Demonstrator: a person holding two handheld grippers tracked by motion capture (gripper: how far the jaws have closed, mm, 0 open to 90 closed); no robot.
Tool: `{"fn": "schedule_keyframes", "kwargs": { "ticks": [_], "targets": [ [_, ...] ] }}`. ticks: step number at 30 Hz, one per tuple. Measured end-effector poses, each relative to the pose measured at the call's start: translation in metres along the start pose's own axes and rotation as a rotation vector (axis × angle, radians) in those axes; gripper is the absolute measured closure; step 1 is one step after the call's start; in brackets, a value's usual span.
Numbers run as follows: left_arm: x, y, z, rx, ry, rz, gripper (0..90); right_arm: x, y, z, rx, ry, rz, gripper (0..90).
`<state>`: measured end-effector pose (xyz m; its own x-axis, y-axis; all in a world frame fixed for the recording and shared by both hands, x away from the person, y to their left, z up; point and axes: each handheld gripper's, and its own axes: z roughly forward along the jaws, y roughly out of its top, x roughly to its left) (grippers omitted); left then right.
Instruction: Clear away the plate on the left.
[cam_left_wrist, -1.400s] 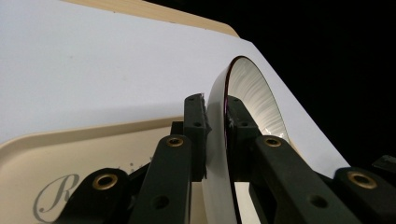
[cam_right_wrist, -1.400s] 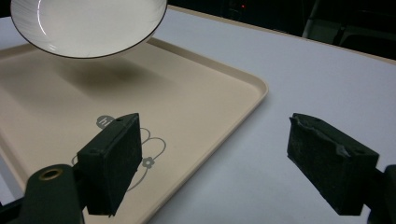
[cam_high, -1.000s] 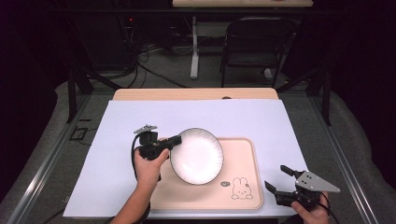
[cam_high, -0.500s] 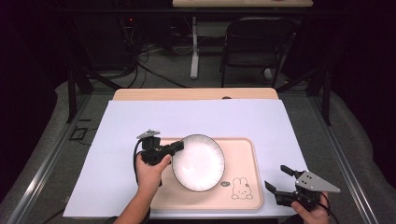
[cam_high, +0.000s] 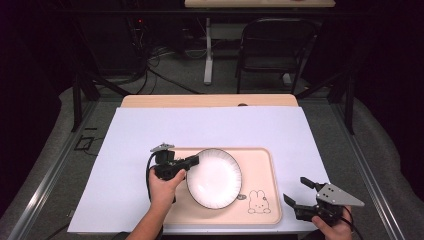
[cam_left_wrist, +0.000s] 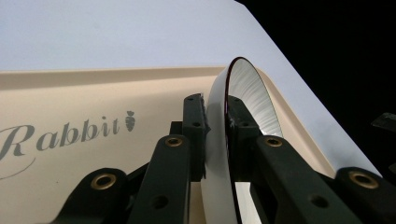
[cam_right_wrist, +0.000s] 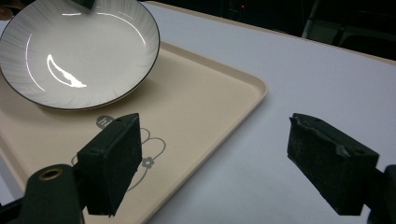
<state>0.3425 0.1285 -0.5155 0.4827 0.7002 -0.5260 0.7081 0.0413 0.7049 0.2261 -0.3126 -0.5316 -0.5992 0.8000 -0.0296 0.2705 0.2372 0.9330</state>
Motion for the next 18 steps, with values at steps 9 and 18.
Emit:
{"fn": "schedule_keyframes", "kwargs": {
  "ticks": [9,18],
  "targets": [
    [0.0018,-0.0029,0.0024,0.005,0.001,-0.007,80.9,0.0,0.0,0.0,0.0,0.001,0.0,17.3],
    [0.0092,-0.0058,0.0037,0.009,0.009,-0.033,81.6,0.0003,0.0,0.0,-0.002,-0.001,-0.002,17.3]
  ]
}}
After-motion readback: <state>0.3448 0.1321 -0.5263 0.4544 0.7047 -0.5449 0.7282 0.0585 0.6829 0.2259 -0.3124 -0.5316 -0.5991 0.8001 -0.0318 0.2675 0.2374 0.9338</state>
